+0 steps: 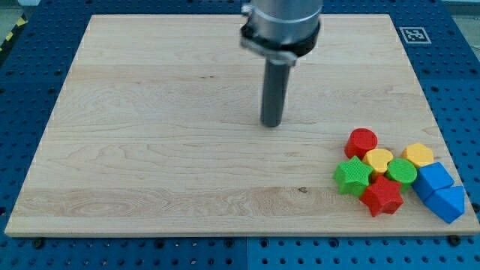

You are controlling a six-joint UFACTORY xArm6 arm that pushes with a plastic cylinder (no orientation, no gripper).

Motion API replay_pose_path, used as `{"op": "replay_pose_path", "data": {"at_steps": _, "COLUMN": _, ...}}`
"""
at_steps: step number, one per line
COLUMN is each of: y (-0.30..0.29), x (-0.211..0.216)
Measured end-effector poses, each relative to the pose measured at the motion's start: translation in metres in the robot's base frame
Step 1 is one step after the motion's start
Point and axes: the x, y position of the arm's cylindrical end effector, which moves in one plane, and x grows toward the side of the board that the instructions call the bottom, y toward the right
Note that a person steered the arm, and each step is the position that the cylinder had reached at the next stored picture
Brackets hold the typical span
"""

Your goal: Point your arm towards center right

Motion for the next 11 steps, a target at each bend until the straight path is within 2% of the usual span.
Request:
{"op": "replay_pose_path", "data": {"at_steps": 1, "y": -0.009, "x": 0.068}}
{"op": "replay_pose_path", "data": {"at_steps": 2, "y": 0.015, "x": 0.130}}
{"op": "replay_pose_path", "data": {"at_steps": 7, "y": 0.056, "x": 0.143}}
{"op": "replay_pose_path", "data": {"at_steps": 8, "y": 0.053, "x": 0.128}}
{"op": "replay_pose_path", "data": {"at_steps": 10, "y": 0.013, "x": 0.004}}
{"op": "replay_pose_path", "data": {"at_steps": 11, "y": 0.026, "x": -0.040}}
